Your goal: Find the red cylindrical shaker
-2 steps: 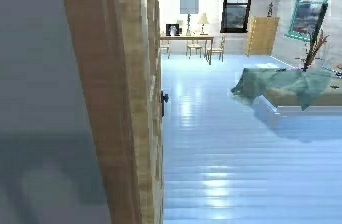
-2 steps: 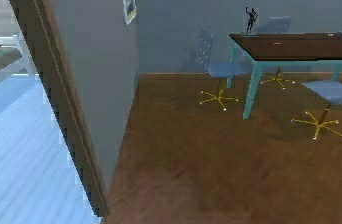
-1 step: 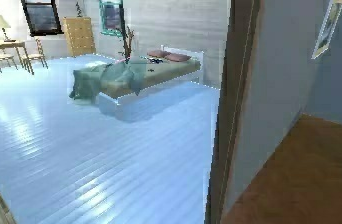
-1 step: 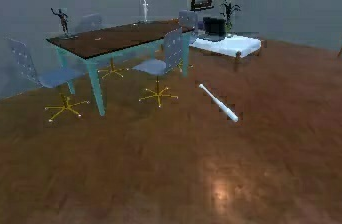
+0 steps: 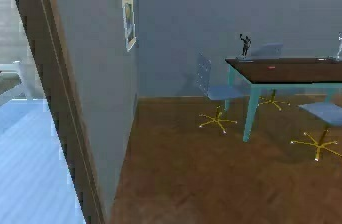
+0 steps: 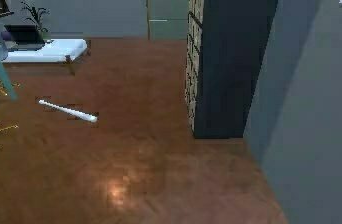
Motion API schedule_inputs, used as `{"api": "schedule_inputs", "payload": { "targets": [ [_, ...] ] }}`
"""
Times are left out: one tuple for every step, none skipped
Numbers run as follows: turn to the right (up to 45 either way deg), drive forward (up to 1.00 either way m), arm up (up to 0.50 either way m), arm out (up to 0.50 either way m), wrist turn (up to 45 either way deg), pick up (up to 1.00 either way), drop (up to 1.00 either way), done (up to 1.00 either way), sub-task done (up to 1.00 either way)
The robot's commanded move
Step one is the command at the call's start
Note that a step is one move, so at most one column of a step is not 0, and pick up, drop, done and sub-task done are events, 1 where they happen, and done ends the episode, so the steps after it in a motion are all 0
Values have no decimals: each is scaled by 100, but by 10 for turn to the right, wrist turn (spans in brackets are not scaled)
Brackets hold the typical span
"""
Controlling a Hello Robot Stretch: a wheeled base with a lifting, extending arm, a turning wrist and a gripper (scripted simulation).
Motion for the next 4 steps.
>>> {"api": "schedule_inputs", "payload": {
  "targets": [
    [450,0,0,0,0,0,0,0,0],
    [420,0,0,0,0,0,0,0,0],
    [0,20,0,0,0,0,0,0,0],
    [-450,0,0,0,0,0,0,0,0]
  ]
}}
